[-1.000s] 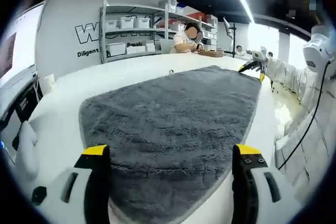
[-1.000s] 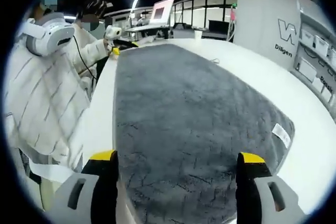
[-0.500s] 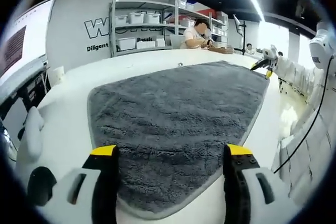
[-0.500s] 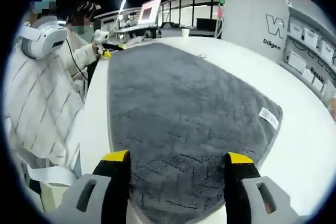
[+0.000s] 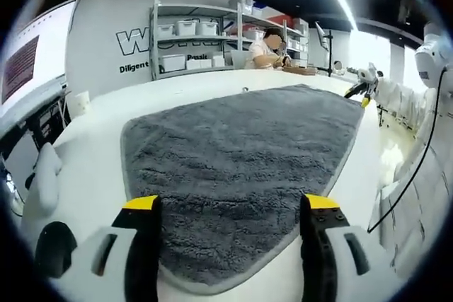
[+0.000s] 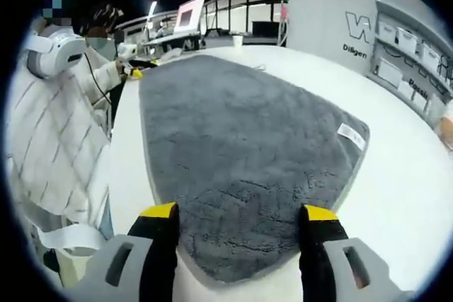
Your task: Open the folded towel by lifting each exposed corner and separating the folded layers until the towel lies flat within the target outline without major curled edges
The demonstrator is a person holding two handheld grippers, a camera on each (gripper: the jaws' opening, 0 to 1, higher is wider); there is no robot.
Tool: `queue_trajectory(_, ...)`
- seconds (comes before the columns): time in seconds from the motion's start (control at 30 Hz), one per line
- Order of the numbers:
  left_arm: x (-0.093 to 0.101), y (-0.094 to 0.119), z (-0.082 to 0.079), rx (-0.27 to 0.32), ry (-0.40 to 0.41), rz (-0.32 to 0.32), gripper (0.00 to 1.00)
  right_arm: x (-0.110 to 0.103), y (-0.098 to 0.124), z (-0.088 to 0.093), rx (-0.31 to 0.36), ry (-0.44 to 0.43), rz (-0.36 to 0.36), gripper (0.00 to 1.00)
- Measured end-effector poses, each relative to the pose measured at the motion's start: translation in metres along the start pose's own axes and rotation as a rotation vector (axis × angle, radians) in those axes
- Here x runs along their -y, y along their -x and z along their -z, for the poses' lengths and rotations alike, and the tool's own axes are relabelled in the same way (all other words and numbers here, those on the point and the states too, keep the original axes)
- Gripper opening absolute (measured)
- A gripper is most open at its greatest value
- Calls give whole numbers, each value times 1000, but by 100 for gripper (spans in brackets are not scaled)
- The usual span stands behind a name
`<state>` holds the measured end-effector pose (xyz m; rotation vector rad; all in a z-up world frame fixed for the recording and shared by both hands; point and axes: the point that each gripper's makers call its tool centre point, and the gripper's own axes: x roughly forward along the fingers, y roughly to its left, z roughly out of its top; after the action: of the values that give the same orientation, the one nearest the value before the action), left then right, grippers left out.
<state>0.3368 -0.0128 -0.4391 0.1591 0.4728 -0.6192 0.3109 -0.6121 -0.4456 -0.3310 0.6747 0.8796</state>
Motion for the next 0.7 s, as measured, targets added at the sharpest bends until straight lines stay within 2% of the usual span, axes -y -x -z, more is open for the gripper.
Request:
queue_trajectory(0.47, 0, 2, 1, -20, -7, 6, 79, -1, 1, 1, -25, -6, 12, 67)
queue_trajectory(0.57, 1, 2, 1, -53, -16, 11, 80, 0, 1, 1, -31, -1, 8, 67)
queue_trajectory(0.6, 0, 0, -1, -72, -37, 19, 81, 1, 2, 2, -36, 3, 0, 67)
queue_trajectory(0.7, -3, -1, -5, -80, -79, 9, 86, 2, 3, 0, -45, 9, -14, 66)
